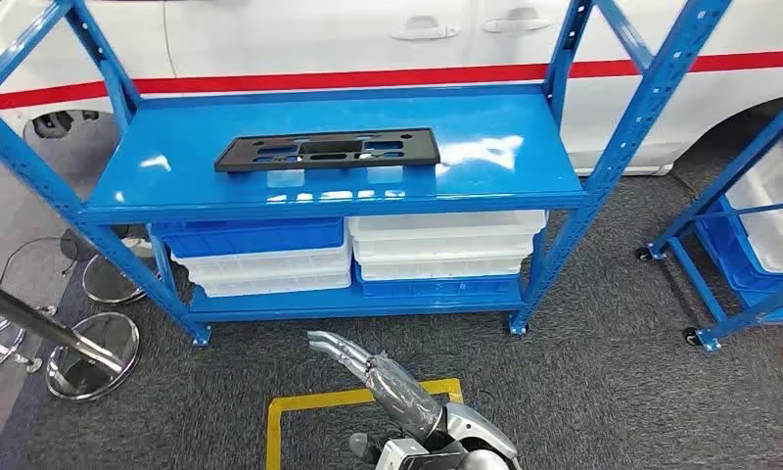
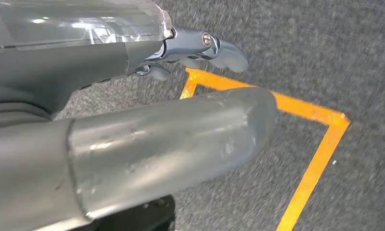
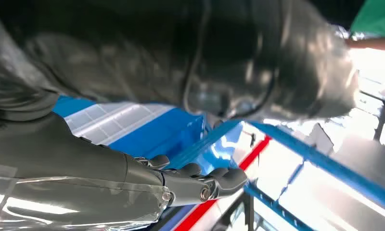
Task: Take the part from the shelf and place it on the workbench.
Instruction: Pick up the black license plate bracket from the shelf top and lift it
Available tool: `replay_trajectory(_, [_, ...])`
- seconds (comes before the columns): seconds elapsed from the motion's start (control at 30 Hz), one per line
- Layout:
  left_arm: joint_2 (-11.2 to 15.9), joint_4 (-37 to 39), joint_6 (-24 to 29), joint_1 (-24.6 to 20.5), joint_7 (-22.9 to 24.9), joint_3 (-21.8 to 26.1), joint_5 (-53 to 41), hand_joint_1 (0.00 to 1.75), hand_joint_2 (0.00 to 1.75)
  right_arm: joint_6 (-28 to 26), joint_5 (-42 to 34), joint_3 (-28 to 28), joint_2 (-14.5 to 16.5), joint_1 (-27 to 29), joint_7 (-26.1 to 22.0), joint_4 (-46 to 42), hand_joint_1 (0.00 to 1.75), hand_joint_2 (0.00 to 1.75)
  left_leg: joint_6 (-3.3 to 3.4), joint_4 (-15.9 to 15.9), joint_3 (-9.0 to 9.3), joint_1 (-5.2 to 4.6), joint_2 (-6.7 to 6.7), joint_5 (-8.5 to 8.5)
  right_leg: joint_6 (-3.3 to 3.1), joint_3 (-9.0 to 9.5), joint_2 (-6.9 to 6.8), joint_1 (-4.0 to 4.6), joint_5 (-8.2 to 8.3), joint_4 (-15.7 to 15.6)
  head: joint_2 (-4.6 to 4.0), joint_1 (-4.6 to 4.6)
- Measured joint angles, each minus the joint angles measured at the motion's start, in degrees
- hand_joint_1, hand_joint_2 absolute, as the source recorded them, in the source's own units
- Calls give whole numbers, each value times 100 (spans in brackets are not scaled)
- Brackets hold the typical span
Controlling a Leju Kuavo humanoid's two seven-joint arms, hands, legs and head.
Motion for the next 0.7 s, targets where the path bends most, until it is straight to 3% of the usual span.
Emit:
replay_trajectory(0.07, [-1,1,0,15,-1,1,-1,0,0,-2,7,18,-8,-21,31,1,0,0,24,-42,26,24,-43,7,31,27,-8,-1,-22,-7,0,-1])
replay_trajectory(0.13, [-2,2,0,25,-3,2,-1,0,0,-19,13,41,-22,-49,69,2,0,0,76,-119,95,74,-112,11,92,-17,155,-15,-142,170,0,-1])
replay_trajectory(0.17, [-2,2,0,17,-3,2,-1,0,0,-34,12,45,-33,-54,77,5,0,0,103,-146,131,97,-142,8,120,-146,280,-31,-272,437,0,-1])
replay_trajectory(0.23, [-2,2,2,-4,-2,2,0,0,0,-60,9,46,-71,-38,80,12,0,0,140,-151,165,98,-202,-24,155,-596,430,-66,-559,1203,0,0])
replay_trajectory(0.27, [-2,2,4,-6,1,3,0,0,0,-66,7,46,-93,-26,80,14,0,0,144,-149,185,97,-237,-46,170,-812,444,-81,-608,1504,0,-1])
replay_trajectory(0.3, [-2,2,7,-1,3,3,0,0,0,-68,5,46,-113,-16,78,14,0,0,141,-144,214,98,-269,-73,183,-942,448,-93,-538,1617,0,-1])
replay_trajectory(0.33, [-3,3,8,3,6,4,1,0,0,-69,2,46,-125,-10,76,13,0,0,131,-138,255,100,-296,-105,189,-965,448,-105,-349,1513,0,-1])
replay_trajectory(0.4, [-8,4,9,8,8,5,2,0,0,-71,-3,46,-137,-9,72,9,0,0,95,-121,349,104,-337,-189,175,-746,448,-122,170,828,0,-1])
replay_trajectory(0.47, [-13,4,9,3,8,7,5,0,0,-74,-7,46,-140,-9,70,0,0,0,25,-87,399,89,-365,-274,132,-529,450,-114,404,247,0,-3])
replay_trajectory(0.6, [-10,4,10,-11,6,7,7,0,0,-81,-13,47,-139,-9,64,-23,0,0,-117,-62,421,101,-362,-369,4,-451,478,-97,350,100,1,-6])
replay_trajectory(0.63, [-12,5,10,-15,6,6,5,0,0,-81,-13,47,-137,-14,62,-33,0,0,-151,71,375,110,-360,-449,-33,-415,477,-108,340,74,1,-8])
replay_trajectory(0.7, [-17,6,9,-17,6,5,5,0,0,-79,-14,50,-134,-21,61,-48,0,0,-210,672,80,130,-362,-721,-90,-346,467,-118,306,41,0,-9])
